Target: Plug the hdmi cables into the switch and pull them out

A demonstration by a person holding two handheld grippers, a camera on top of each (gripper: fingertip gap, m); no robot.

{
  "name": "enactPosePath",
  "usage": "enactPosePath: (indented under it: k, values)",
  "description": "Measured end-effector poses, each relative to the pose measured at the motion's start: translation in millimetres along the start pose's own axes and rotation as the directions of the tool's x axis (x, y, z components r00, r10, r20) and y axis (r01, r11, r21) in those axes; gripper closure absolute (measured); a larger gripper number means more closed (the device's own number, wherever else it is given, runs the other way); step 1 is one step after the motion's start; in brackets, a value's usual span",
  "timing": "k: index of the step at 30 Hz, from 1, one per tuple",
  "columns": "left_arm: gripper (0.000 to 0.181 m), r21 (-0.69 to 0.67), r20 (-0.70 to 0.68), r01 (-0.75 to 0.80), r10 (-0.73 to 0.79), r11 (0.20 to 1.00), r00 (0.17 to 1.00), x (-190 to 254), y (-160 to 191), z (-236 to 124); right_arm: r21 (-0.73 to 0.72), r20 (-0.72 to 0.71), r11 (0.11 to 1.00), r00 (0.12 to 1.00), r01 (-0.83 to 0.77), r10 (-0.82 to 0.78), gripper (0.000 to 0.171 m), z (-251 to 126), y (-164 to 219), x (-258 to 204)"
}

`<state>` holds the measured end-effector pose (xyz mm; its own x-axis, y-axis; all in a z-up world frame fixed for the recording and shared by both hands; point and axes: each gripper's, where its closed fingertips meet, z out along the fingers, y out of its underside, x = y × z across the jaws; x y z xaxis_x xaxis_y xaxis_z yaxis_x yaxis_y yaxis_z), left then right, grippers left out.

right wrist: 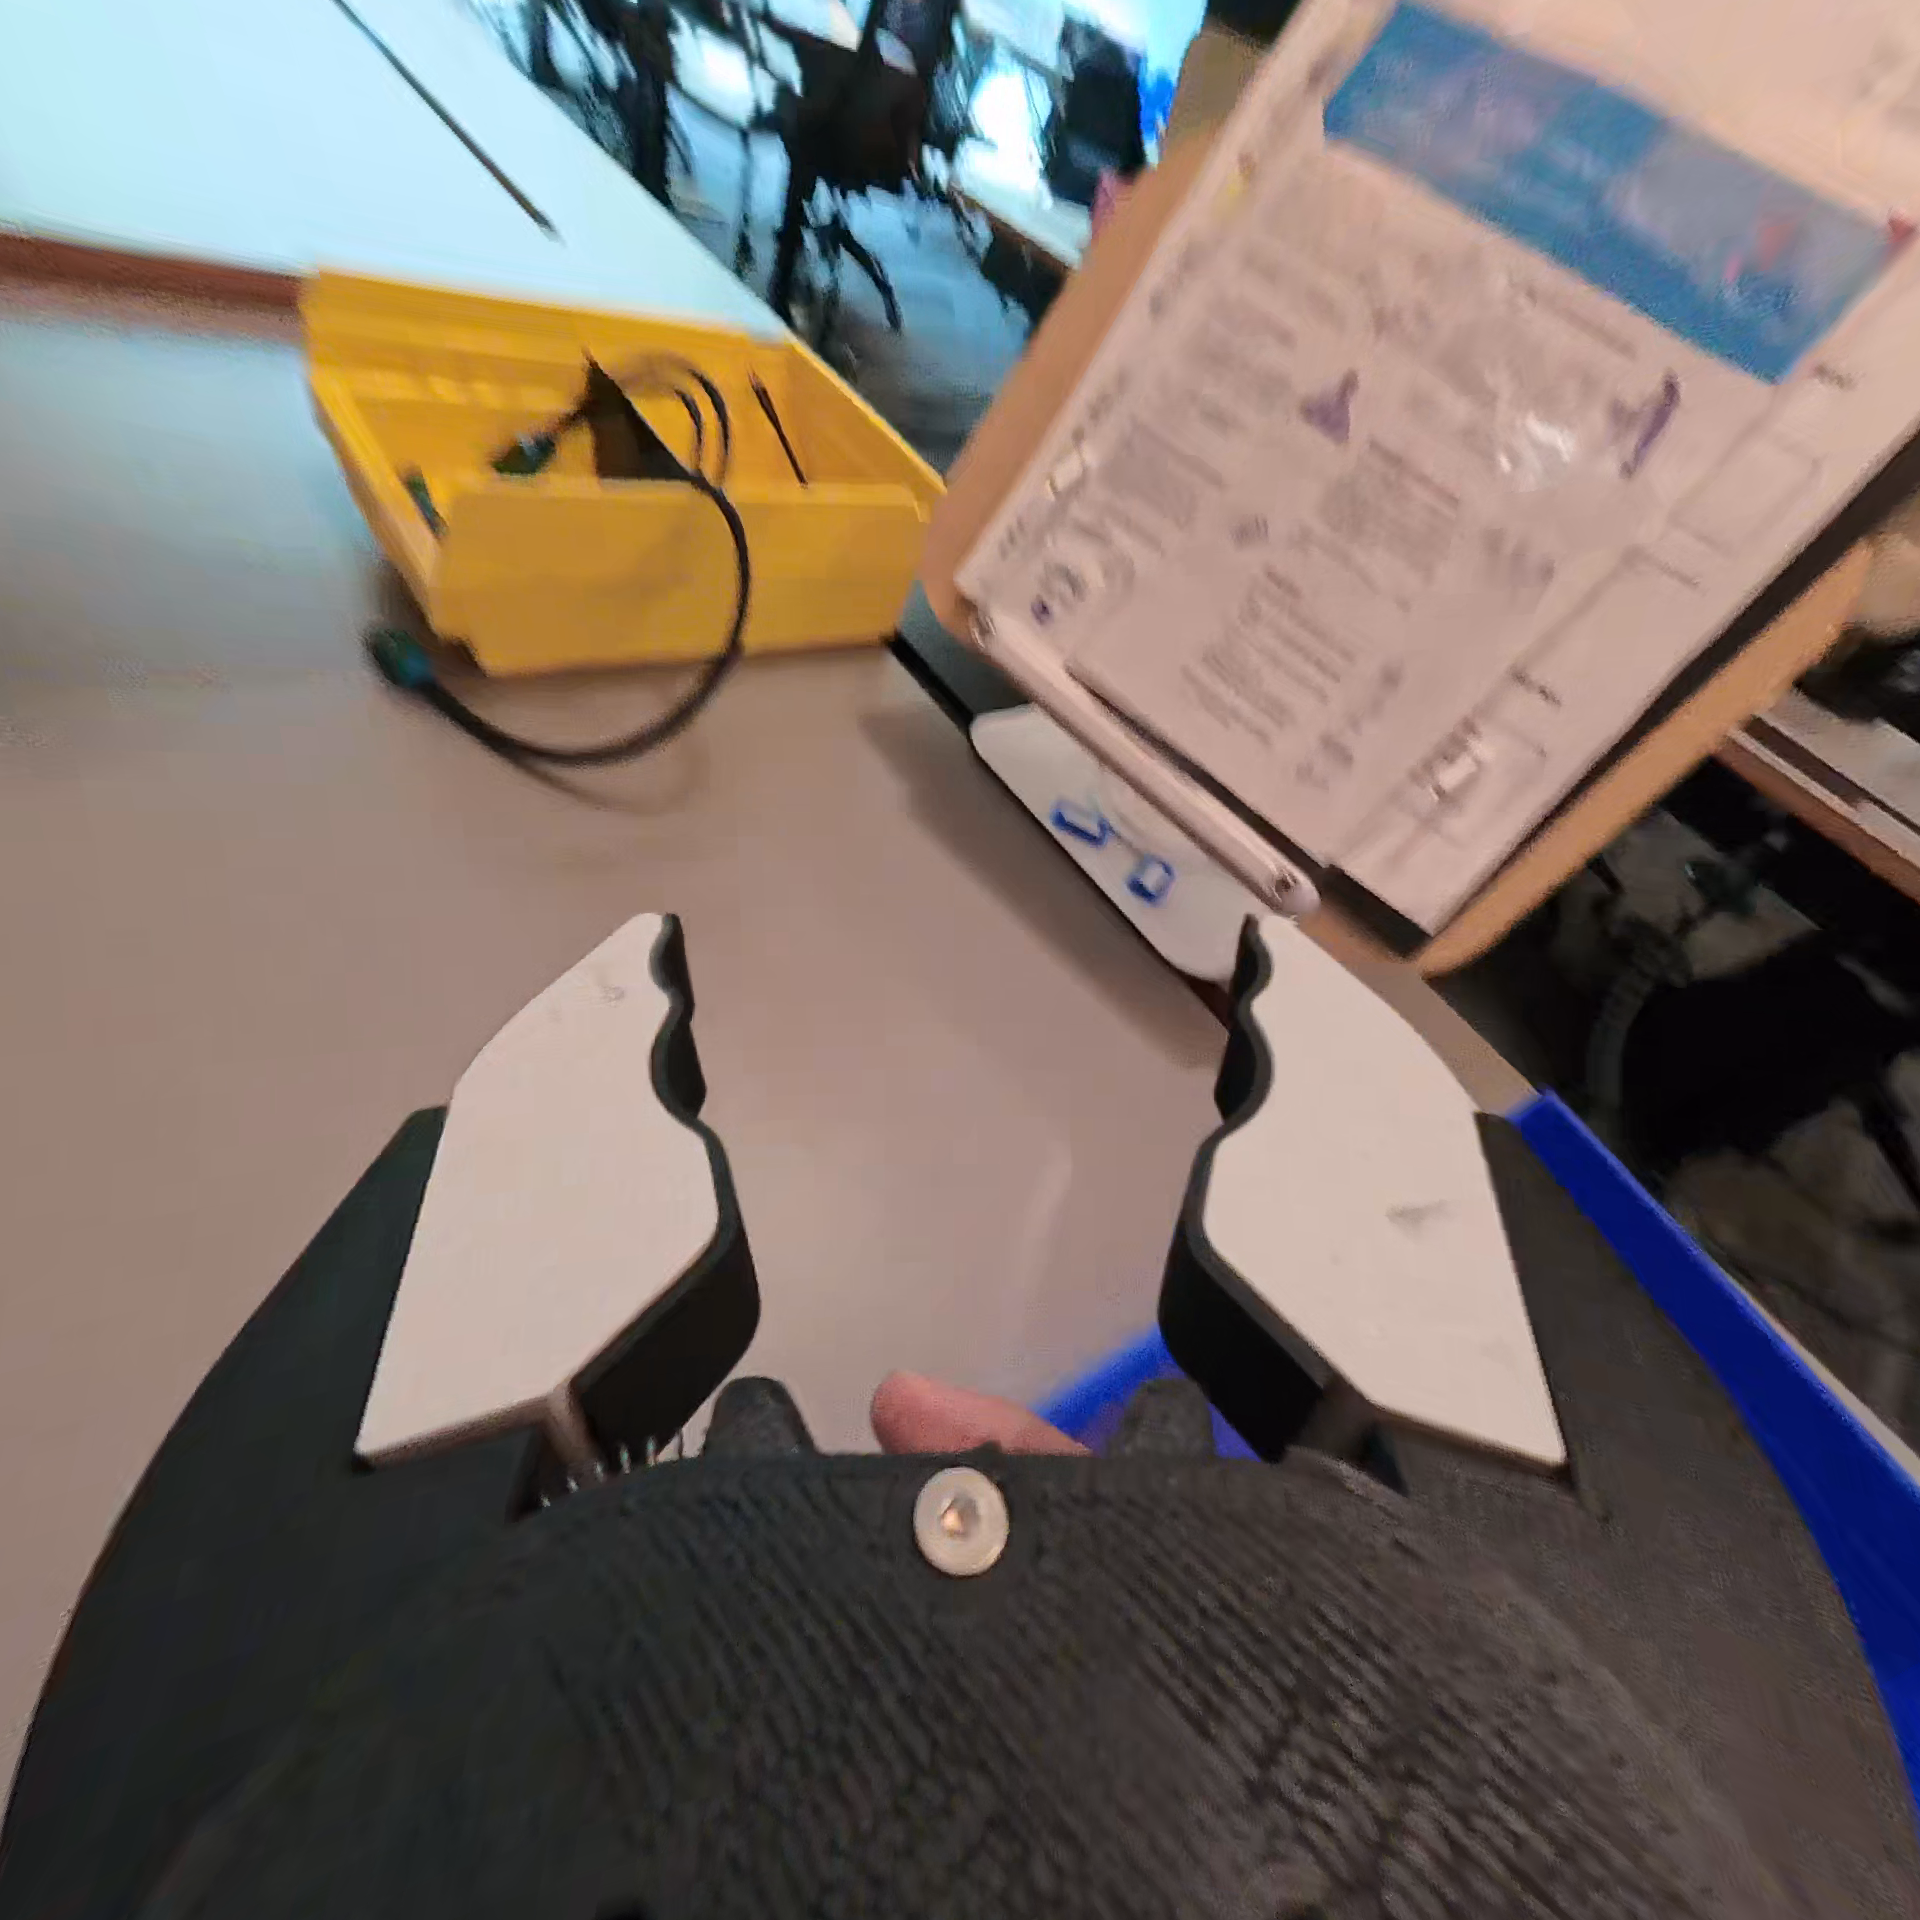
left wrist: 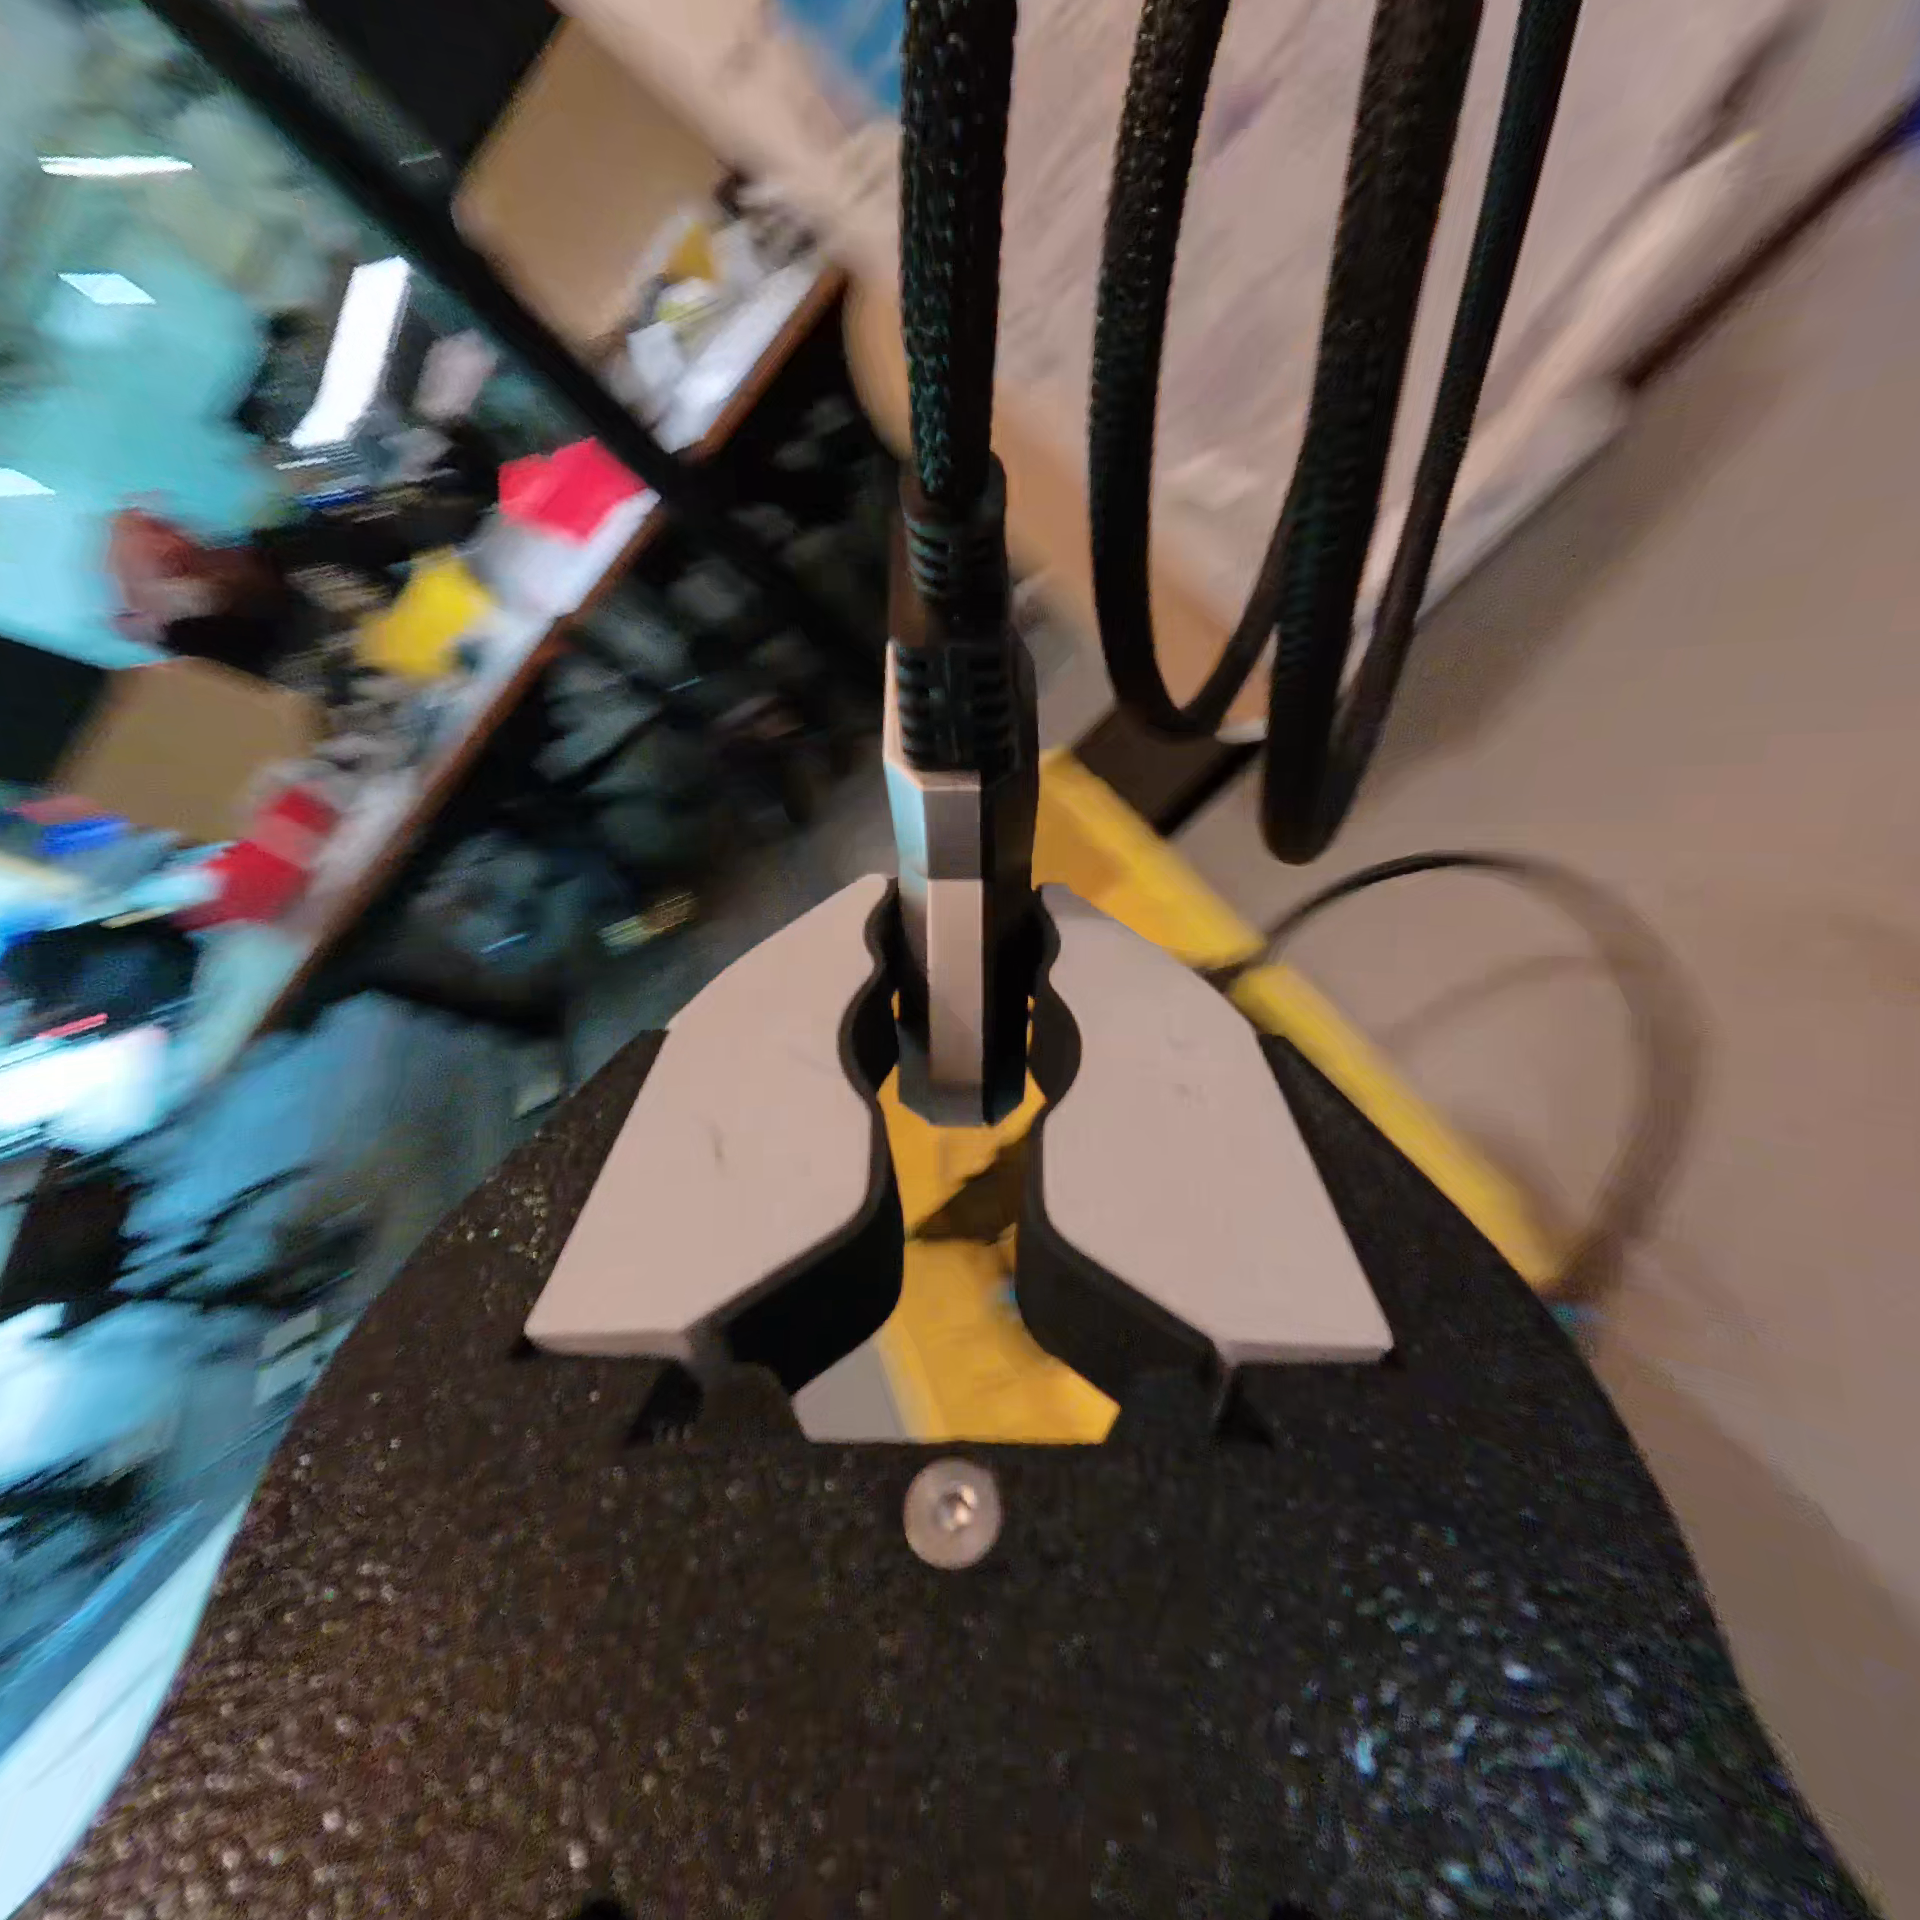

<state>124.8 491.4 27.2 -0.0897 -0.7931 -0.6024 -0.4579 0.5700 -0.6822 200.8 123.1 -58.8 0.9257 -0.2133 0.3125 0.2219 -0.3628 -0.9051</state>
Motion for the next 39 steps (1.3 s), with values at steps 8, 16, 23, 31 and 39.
enactPosePath:
  k: [8,16,23,31,39]
  values:
    - [0.16,-0.02,-0.746,0.33,-0.233,0.944,0.624,188.1,-52.3,-44.5,0.212,0.052,0.977,0.999,-0.015,0.004,0.07,-10.6,-59.1,-27.3]
    - [0.161,-0.392,-0.849,0.329,-0.475,0.859,0.23,281.0,-17.6,-20.5,0.131,0.137,0.991,0.991,-0.017,-0.001,0.087,-34.5,-34.4,-48.3]
    - [0.161,-0.522,-0.827,0.289,-0.559,0.802,0.06,325.5,-6.7,0.6,0.033,0.113,0.959,0.952,0.282,-0.284,0.101,8.8,-12.3,-48.7]
    - [0.161,-0.519,-0.854,0.096,-0.511,0.849,-0.1,347.5,0.6,-26.4,0.181,0.347,0.632,0.552,0.754,-0.758,0.103,62.5,-3.9,-93.9]
    - [0.16,-0.486,-0.862,-0.021,-0.484,0.873,-0.151,347.0,3.3,-42.2,0.237,0.384,0.441,0.334,0.866,-0.861,0.133,75.8,17.0,-128.3]
